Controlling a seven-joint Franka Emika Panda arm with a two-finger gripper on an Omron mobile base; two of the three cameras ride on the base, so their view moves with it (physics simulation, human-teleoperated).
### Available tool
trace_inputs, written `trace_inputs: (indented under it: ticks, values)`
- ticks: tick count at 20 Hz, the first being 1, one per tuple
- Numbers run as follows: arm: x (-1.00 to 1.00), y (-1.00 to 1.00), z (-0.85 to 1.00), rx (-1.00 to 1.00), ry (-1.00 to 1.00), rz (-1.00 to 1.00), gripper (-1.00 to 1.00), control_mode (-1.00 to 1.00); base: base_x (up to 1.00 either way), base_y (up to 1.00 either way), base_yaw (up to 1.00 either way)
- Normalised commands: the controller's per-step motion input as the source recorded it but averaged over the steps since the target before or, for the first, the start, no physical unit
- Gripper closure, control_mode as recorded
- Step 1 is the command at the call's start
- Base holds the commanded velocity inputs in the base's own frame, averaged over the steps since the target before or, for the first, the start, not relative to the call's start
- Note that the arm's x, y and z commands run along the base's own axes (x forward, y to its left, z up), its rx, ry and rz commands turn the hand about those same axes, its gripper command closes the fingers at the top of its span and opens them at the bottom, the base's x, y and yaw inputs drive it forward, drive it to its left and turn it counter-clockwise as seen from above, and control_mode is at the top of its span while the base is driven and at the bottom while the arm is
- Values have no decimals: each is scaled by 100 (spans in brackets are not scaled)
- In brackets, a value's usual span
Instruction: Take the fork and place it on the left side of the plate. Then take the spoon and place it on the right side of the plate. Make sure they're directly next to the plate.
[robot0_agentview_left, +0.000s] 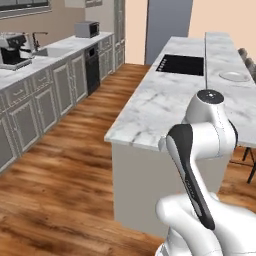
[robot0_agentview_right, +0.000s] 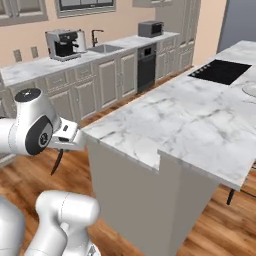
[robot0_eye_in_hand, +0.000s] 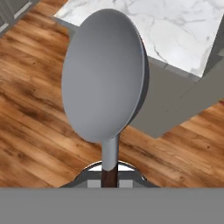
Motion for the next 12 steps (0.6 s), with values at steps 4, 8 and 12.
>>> trace_inputs:
  ticks: [4, 8, 12]
  values:
    - [0, 0, 0, 0, 0, 0, 100, 100, -12, -100, 0]
    - [0, 0, 0, 0, 0, 0, 100, 100, 0, -100, 0]
    - [0, 0, 0, 0, 0, 0, 100, 100, 2, -100, 0]
